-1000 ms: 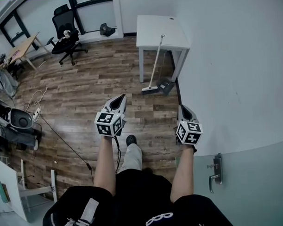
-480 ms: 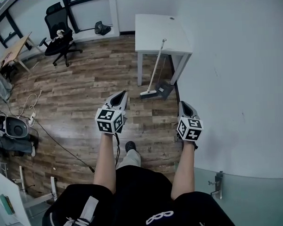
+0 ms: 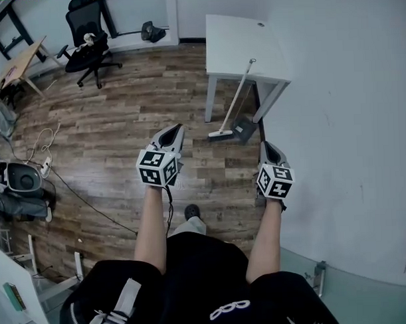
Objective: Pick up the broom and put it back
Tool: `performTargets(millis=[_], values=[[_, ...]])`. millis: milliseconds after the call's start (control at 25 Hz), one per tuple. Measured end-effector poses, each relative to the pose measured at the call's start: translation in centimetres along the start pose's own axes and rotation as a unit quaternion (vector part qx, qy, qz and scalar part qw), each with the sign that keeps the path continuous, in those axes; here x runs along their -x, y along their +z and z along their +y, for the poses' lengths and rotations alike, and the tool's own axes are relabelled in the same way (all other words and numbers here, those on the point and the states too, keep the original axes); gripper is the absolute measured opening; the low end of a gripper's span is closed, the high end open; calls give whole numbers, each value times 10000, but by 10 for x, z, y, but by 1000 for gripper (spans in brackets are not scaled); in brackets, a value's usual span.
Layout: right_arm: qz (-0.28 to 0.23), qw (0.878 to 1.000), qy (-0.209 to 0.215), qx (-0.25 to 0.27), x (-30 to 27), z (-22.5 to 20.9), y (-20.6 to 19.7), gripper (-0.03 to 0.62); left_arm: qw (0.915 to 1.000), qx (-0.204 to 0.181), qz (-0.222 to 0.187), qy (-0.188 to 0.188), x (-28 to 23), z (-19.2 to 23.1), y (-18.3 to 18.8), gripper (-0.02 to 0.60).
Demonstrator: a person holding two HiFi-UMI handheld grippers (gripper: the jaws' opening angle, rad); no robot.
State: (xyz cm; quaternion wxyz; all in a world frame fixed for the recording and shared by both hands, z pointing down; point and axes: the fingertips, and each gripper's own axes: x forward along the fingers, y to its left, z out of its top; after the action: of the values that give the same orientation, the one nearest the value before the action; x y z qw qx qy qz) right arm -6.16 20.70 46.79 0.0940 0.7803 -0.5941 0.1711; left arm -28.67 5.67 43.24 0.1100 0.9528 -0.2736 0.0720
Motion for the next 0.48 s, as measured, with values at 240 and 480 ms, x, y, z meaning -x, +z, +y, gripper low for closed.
performTargets(millis=[240,480], values=[[89,9999,-49,75,-29,14,7,25,9999,135,-25,31,-12,38,1,7],[173,9997,-18,147,-52,15,4,25,9997,237,-23,72,-24,54,-5,6]])
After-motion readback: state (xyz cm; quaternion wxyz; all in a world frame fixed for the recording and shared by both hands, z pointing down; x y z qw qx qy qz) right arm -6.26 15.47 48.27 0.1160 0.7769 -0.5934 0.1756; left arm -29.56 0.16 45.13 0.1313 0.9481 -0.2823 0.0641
